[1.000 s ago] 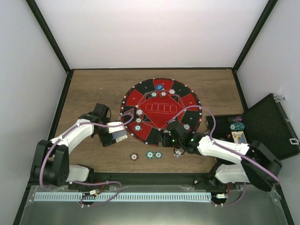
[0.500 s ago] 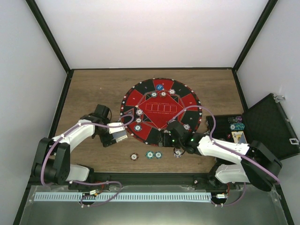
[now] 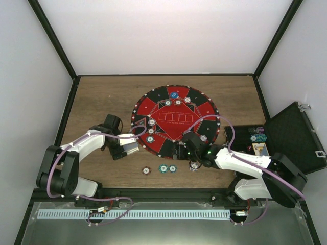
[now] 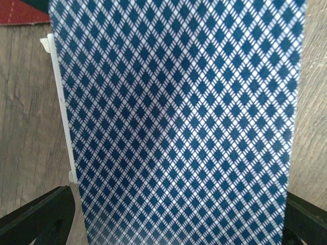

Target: Distribute texas hold em gaming equipment

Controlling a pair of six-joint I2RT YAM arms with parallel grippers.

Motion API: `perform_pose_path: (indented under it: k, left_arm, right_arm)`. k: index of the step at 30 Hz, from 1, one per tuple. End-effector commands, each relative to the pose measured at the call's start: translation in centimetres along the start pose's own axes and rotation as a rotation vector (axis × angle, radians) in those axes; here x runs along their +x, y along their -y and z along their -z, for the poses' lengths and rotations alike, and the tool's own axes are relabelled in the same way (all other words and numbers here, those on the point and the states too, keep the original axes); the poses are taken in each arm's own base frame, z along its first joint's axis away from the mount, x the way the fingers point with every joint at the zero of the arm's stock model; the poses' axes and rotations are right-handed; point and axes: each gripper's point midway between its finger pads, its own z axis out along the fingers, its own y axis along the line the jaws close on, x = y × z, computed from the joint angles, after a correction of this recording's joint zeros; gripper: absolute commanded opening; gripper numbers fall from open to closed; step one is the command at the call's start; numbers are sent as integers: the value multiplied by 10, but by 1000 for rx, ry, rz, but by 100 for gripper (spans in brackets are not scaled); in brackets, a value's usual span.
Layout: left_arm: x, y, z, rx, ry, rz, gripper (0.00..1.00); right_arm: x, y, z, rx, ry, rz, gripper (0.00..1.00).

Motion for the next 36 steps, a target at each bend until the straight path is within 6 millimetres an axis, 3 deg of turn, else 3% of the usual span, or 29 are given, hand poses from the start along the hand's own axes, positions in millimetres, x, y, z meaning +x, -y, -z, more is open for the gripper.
perform_pose_path:
  k: [1,16,25,36]
  left_arm:
    - [-2,-2,-4,3,-1,6,100]
    - [-1,-3,-10,19,-20,-1,100]
    - [4,0,-15,33,-45,-14,81]
    - [4,-1,-16,29,-46,-24,71]
  right_arm:
    - [-1,-5,-1,-11,6,7,86]
    - [-1,-7,-4,-14,-5,18,84]
    - [-1,-8,-6,-15,-15,23,84]
    - [0,-13,-7,-35,-26,28,83]
